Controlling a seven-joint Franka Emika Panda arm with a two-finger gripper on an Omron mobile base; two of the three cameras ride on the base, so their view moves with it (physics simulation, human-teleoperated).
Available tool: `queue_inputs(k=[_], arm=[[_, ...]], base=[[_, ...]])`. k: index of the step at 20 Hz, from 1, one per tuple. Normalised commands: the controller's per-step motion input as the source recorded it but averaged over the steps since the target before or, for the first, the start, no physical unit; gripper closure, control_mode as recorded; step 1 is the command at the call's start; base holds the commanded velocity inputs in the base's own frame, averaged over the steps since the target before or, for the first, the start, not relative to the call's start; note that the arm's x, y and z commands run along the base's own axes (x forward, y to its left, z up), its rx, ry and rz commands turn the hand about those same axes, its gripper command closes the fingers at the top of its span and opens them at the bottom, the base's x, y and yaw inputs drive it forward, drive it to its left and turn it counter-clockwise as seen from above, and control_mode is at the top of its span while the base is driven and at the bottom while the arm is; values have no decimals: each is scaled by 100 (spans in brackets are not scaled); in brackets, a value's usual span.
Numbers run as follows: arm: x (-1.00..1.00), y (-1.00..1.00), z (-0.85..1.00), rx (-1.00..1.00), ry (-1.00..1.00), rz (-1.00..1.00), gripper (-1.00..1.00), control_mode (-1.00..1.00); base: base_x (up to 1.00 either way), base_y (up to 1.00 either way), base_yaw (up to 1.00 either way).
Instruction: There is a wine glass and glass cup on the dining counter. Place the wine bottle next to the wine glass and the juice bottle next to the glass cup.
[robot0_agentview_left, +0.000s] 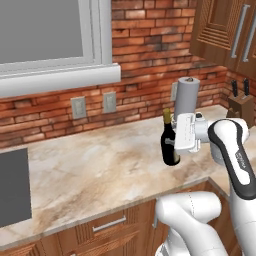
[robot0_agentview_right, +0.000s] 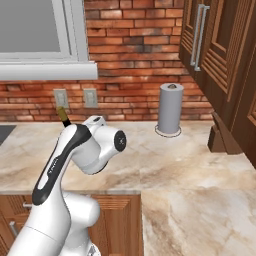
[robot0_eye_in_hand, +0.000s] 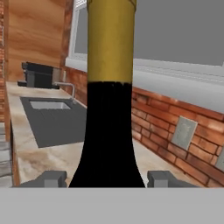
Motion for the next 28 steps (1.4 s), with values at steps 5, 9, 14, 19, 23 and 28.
queue_inputs(k=[5,9,14,19,23,28], arm=[[0,0,0,0,0,0,100,100],[0,0,0,0,0,0,100,100],[0,0,0,0,0,0,100,100],[0,0,0,0,0,0,100,100],[0,0,0,0,0,0,100,100],[0,0,0,0,0,0,100,100]], base=[[-47,19,4],[-49,20,2],[-38,25,5],[-10,44,59],[-3,24,93],[-5,17,99]])
